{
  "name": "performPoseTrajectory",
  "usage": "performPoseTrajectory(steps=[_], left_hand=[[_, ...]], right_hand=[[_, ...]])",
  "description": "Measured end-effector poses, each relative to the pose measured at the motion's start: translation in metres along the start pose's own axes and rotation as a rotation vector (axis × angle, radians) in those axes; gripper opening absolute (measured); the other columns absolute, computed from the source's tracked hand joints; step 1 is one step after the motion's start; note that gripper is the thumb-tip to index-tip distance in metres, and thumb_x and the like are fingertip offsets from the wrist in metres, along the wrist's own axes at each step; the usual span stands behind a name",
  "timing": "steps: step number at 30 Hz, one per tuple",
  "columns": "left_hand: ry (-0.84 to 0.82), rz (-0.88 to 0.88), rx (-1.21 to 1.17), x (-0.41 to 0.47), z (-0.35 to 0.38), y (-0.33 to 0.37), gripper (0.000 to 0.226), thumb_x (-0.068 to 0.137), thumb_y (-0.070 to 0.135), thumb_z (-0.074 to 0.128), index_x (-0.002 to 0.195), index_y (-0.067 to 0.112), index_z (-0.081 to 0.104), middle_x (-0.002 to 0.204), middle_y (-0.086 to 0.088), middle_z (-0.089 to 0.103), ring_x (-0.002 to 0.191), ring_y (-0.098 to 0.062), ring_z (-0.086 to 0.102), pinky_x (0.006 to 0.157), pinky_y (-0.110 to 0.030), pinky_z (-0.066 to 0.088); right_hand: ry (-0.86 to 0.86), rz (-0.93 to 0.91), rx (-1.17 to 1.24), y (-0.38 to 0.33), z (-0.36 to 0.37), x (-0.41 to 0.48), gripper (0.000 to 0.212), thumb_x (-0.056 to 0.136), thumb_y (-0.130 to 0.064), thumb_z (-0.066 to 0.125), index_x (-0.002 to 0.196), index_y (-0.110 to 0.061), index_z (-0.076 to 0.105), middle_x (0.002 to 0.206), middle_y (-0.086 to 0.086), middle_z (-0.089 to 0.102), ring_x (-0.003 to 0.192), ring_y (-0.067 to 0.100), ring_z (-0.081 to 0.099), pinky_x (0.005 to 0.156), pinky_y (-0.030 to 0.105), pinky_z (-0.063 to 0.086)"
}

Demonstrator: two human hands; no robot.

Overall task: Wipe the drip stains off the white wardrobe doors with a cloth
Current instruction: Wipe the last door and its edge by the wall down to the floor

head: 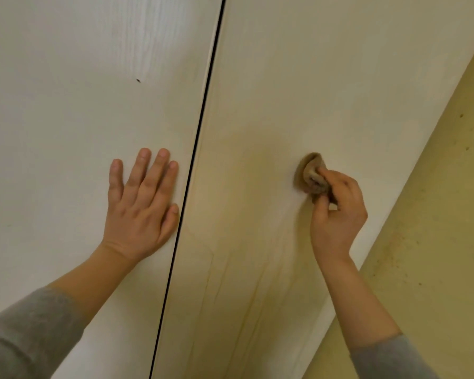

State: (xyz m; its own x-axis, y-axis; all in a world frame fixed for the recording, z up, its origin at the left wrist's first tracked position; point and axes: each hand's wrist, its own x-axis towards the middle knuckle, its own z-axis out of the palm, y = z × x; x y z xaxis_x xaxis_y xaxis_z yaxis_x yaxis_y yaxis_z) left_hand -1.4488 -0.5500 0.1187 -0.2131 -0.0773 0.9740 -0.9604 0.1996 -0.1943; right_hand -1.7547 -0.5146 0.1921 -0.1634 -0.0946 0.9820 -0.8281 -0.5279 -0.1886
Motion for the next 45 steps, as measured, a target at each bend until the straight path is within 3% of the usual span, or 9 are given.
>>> performPoseTrajectory(steps=[5, 11, 17, 21, 25, 31, 38, 41, 45], left_hand=[[-0.007, -0.002, 0.010, 0.001, 0.002, 0.000, 0.064, 0.099, 0.032, 0.032, 0.156, 0.005, 0.023, 0.165, -0.011, 0.009, 0.153, -0.031, 0.004, 0.121, -0.058, 0.001], [-0.015, -0.007, 0.002, -0.001, 0.000, 0.000, 0.065, 0.098, 0.033, 0.032, 0.156, 0.005, 0.021, 0.166, -0.009, 0.006, 0.153, -0.030, 0.002, 0.121, -0.057, -0.001], [-0.020, -0.006, 0.011, 0.001, 0.001, 0.000, 0.065, 0.098, 0.033, 0.031, 0.157, 0.005, 0.020, 0.166, -0.009, 0.005, 0.153, -0.029, 0.001, 0.121, -0.058, -0.001], [-0.015, 0.002, 0.009, 0.000, 0.001, 0.000, 0.065, 0.099, 0.033, 0.029, 0.156, 0.005, 0.020, 0.166, -0.010, 0.006, 0.153, -0.030, 0.001, 0.120, -0.059, 0.001], [-0.009, 0.005, 0.008, 0.000, 0.002, 0.000, 0.065, 0.099, 0.033, 0.029, 0.156, 0.005, 0.020, 0.166, -0.010, 0.005, 0.153, -0.030, 0.002, 0.120, -0.059, 0.002], [-0.008, -0.004, 0.017, 0.000, 0.002, 0.000, 0.065, 0.098, 0.033, 0.031, 0.156, 0.005, 0.021, 0.166, -0.010, 0.006, 0.153, -0.030, 0.002, 0.121, -0.058, 0.001], [-0.015, -0.004, 0.024, 0.000, 0.002, 0.000, 0.066, 0.098, 0.033, 0.031, 0.156, 0.004, 0.022, 0.166, -0.010, 0.006, 0.153, -0.030, 0.002, 0.120, -0.059, 0.002], [-0.009, -0.001, 0.017, 0.000, 0.001, 0.001, 0.065, 0.098, 0.033, 0.031, 0.156, 0.004, 0.022, 0.166, -0.010, 0.006, 0.153, -0.031, 0.003, 0.121, -0.059, 0.002], [0.004, -0.002, 0.021, 0.001, 0.002, 0.001, 0.065, 0.098, 0.033, 0.032, 0.155, 0.003, 0.024, 0.166, -0.011, 0.008, 0.153, -0.031, 0.005, 0.121, -0.058, 0.001]], right_hand=[[-0.066, -0.005, -0.036, 0.002, 0.007, -0.055, 0.040, 0.076, 0.000, 0.051, 0.109, -0.008, 0.072, 0.107, 0.008, 0.066, 0.099, 0.023, 0.063, 0.080, 0.041, 0.054], [-0.397, 0.018, 0.026, -0.005, -0.020, -0.128, 0.038, 0.078, -0.005, 0.052, 0.107, -0.015, 0.074, 0.105, -0.002, 0.069, 0.101, 0.010, 0.062, 0.083, 0.038, 0.054], [-0.073, -0.003, -0.003, 0.003, -0.026, -0.020, 0.039, 0.077, -0.001, 0.048, 0.109, -0.006, 0.072, 0.103, 0.008, 0.068, 0.090, 0.027, 0.064, 0.073, 0.044, 0.055], [0.068, 0.097, -0.073, 0.027, -0.011, 0.008, 0.042, 0.079, 0.003, 0.047, 0.112, -0.008, 0.070, 0.108, 0.007, 0.065, 0.098, 0.022, 0.063, 0.074, 0.042, 0.055], [0.016, 0.088, -0.115, 0.028, -0.007, -0.049, 0.038, 0.076, 0.003, 0.049, 0.106, -0.005, 0.071, 0.106, 0.009, 0.065, 0.099, 0.024, 0.062, 0.081, 0.038, 0.053], [-0.296, 0.123, -0.043, 0.017, -0.026, -0.130, 0.034, 0.079, -0.001, 0.053, 0.106, -0.012, 0.073, 0.105, 0.001, 0.067, 0.099, 0.021, 0.065, 0.083, 0.039, 0.054], [0.080, 0.089, -0.086, 0.040, -0.037, -0.011, 0.042, 0.075, 0.008, 0.050, 0.110, -0.003, 0.070, 0.104, 0.012, 0.066, 0.090, 0.027, 0.062, 0.073, 0.039, 0.053], [0.106, 0.130, -0.135, 0.051, -0.025, 0.005, 0.043, 0.077, 0.008, 0.051, 0.113, -0.005, 0.069, 0.107, 0.010, 0.065, 0.095, 0.023, 0.061, 0.073, 0.033, 0.052], [0.033, 0.142, -0.152, 0.042, -0.018, -0.061, 0.040, 0.073, 0.010, 0.054, 0.107, -0.004, 0.069, 0.107, 0.010, 0.065, 0.098, 0.021, 0.061, 0.079, 0.031, 0.051]])
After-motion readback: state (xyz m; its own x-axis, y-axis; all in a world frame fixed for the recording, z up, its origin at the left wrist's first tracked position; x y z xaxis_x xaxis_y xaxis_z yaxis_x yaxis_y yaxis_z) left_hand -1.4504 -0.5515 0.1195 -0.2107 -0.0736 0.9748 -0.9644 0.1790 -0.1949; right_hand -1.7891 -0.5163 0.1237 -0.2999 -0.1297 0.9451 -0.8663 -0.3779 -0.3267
